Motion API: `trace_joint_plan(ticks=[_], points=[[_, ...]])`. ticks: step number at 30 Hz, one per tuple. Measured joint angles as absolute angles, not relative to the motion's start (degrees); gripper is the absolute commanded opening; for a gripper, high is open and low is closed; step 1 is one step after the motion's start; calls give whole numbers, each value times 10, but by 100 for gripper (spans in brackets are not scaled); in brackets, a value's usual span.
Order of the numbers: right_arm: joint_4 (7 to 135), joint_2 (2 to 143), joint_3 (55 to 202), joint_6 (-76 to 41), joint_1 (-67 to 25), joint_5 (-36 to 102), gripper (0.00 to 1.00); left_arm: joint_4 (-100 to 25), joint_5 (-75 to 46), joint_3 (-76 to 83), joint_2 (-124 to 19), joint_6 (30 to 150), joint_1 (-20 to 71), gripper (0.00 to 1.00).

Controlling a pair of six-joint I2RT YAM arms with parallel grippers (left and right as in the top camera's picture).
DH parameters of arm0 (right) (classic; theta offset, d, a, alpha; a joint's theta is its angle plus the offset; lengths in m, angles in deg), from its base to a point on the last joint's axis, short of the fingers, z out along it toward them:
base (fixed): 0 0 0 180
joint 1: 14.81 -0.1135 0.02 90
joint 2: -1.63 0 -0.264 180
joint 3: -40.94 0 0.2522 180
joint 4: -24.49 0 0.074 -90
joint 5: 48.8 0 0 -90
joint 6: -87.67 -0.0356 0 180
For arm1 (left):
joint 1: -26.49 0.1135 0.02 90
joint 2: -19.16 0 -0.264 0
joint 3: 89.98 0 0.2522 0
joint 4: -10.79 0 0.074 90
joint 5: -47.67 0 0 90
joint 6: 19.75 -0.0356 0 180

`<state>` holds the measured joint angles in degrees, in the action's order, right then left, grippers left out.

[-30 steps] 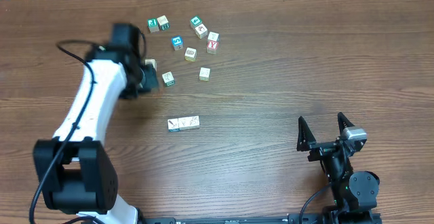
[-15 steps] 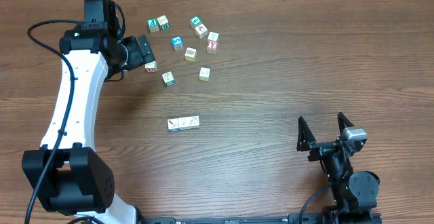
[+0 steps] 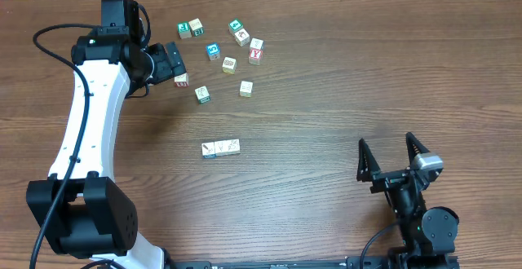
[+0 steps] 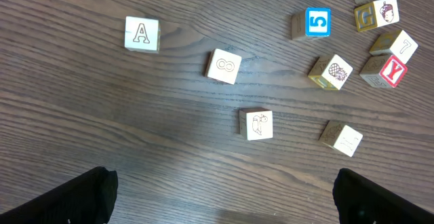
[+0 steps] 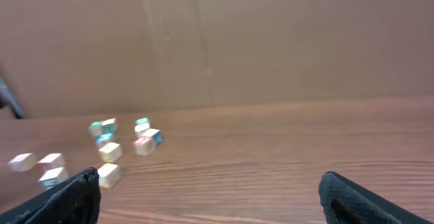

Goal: Form a horizontal line
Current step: 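Lift the left gripper and move it up toward the cluster, then raise the right arm and move the right gripper over the cluster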

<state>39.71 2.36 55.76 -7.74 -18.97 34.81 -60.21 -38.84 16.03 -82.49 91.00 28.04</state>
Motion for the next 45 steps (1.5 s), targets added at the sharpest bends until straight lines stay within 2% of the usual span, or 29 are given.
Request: trace_joint_plan(ticks=[8,18,23,26,32,39,45], points=[[334,23,558,-143,-190,265,100,-602,-388,160,-825,910,280,99],[422,24,570,-278,-190,224,100,-602,-386,160,-825,910,280,100],[495,59,666,-291,-190,235,100,-602,-386,160,-825,910,280,100],[497,118,736,-292,-190,240,100,-603,-384,160,-825,910,280,100],[537,322,892,-294,-190,217,100,-602,-384,160,-825,910,280,100],[689,557,1140,-268,-190,176,100,-603,-384,160,-825,910,280,100],[852,761,1427,-210,-190,166,100,-602,-382,160,-825,910,280,100]])
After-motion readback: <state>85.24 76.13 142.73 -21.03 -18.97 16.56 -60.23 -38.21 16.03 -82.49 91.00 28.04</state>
